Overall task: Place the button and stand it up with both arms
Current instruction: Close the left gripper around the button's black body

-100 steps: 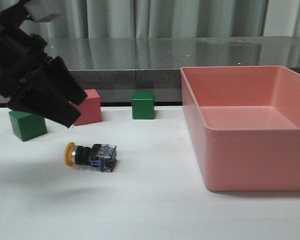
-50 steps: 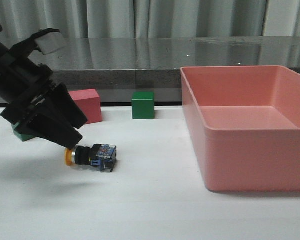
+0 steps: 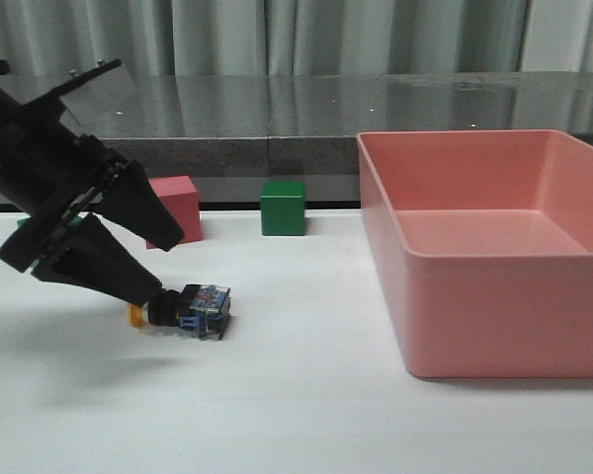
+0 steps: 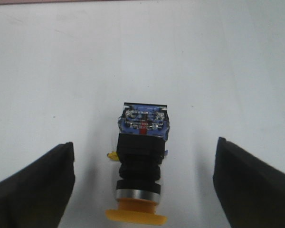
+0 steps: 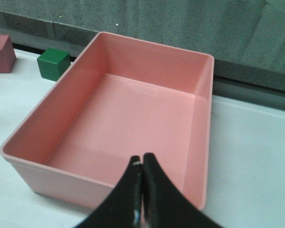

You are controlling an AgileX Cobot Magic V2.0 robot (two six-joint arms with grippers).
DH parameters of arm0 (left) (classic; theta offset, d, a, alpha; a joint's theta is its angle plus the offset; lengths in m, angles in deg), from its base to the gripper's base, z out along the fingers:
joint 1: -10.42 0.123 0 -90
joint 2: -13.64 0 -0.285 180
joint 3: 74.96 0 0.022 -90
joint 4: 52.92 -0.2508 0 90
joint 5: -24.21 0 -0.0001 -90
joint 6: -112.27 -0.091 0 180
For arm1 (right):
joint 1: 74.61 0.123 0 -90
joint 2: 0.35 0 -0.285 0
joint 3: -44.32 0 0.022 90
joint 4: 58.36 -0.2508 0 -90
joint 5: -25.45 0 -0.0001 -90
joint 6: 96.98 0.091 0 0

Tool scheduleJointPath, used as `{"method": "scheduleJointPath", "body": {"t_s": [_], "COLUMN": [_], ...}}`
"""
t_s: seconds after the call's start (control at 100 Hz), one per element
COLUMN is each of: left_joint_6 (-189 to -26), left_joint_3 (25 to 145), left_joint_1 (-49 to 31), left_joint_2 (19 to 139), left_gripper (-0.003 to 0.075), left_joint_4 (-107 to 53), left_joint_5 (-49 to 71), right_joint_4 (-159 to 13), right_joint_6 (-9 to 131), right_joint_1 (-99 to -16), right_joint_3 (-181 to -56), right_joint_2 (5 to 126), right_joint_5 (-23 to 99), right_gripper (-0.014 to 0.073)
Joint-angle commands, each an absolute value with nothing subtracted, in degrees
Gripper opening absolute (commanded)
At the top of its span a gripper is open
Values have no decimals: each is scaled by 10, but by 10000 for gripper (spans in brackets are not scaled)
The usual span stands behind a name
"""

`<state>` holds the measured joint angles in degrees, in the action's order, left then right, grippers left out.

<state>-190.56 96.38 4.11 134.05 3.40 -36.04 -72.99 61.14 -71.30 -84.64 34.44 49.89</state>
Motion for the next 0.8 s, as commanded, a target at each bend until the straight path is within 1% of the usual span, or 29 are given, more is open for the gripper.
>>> {"method": "scheduleJointPath", "body": {"t_s": [0.0, 0.5, 0.79], "left_joint_6": [-1916, -1973, -1977], "left_joint_3": [980, 981, 981], "left_joint_1": [43, 44, 74], "left_joint_2": [1333, 1394, 1409], "left_gripper": [563, 563, 563], "left_joint_4": [74, 124, 123], "left_joint_5": [-381, -407, -446], "right_joint_4": [-737, -737, -736], "right_joint_6": [611, 611, 611], "right_joint_1": [-715, -715, -715], "right_joint_3": [-861, -861, -861], "right_joint_2": [345, 345, 345], "right_joint_5": [459, 459, 460], "right_gripper": [-62, -62, -62]}}
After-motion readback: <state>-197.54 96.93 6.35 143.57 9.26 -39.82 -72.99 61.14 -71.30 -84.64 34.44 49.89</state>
